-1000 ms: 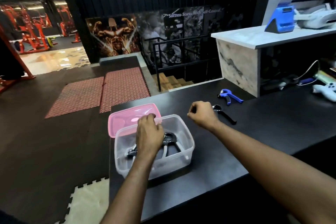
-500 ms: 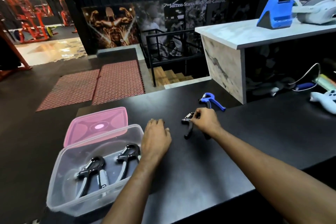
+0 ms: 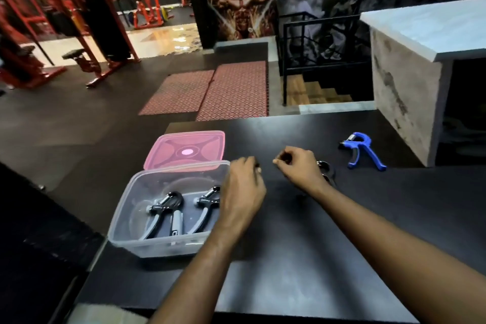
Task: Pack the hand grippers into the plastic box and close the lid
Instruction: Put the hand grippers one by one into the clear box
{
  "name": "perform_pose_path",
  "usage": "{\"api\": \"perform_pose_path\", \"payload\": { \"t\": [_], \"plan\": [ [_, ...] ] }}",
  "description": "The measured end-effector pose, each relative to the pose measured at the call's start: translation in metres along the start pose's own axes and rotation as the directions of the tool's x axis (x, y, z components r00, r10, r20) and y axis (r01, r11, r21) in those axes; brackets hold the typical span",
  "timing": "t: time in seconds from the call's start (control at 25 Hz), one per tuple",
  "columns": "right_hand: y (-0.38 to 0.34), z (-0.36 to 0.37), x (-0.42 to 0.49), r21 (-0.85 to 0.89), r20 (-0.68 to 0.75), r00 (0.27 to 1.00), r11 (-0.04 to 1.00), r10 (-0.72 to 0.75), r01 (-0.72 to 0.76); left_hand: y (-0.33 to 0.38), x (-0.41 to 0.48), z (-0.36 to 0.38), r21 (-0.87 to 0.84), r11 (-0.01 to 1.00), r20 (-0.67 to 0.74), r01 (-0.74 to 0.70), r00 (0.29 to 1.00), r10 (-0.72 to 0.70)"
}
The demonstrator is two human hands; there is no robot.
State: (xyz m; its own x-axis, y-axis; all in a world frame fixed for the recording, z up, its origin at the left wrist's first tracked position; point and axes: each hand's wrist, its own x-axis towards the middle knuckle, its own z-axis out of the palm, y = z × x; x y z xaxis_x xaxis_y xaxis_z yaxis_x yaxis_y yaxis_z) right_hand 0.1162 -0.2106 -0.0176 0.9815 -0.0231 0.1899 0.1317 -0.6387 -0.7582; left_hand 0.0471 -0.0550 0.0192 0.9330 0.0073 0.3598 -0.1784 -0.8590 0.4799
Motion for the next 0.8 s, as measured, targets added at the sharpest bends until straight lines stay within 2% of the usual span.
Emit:
{"api": "perform_pose_path", "payload": {
  "t": [0.12, 0.24, 0.32, 0.4, 0.48, 0.68, 0.8],
  "plan": [
    [-0.048, 0.039, 0.004, 0.123, 0.073, 0.993, 0.989, -0.089, 0.08, -0.051, 0.003, -0.047, 0.02, 0.992, -0.14, 0.121, 0.983, -0.118],
    [-0.074, 0.069, -0.001, 0.147, 0.121, 0.989, 0.987, -0.083, 0.065, -0.102, -0.006, -0.081, 0.232, 0.912, -0.231, 0.337, 0.93, -0.285],
    [-0.084, 0.082, -0.003, 0.089, 0.096, 0.993, 0.994, -0.065, 0.056, -0.133, -0.017, -0.099, 0.311, 0.8, -0.225, 0.513, 0.857, -0.463],
    [-0.088, 0.085, -0.005, 0.024, 0.063, 0.997, 0.999, -0.035, 0.034, -0.153, -0.025, -0.112, 0.29, 0.729, -0.125, 0.62, 0.78, -0.613],
    [-0.088, 0.085, -0.006, -0.033, 0.041, 0.999, 0.999, -0.01, 0.011, -0.16, -0.028, -0.115, 0.286, 0.738, -0.032, 0.611, 0.776, -0.63],
    [-0.081, 0.074, -0.009, -0.045, -0.056, 0.996, 0.997, 0.065, -0.068, -0.16, -0.012, -0.106, 0.254, 0.806, 0.027, 0.535, 0.829, -0.559],
    [-0.07, 0.059, -0.011, 0.01, -0.073, 0.991, 0.994, 0.113, -0.113, -0.149, -0.005, -0.098, 0.302, 0.834, -0.011, 0.462, 0.877, -0.481]
  ]
}}
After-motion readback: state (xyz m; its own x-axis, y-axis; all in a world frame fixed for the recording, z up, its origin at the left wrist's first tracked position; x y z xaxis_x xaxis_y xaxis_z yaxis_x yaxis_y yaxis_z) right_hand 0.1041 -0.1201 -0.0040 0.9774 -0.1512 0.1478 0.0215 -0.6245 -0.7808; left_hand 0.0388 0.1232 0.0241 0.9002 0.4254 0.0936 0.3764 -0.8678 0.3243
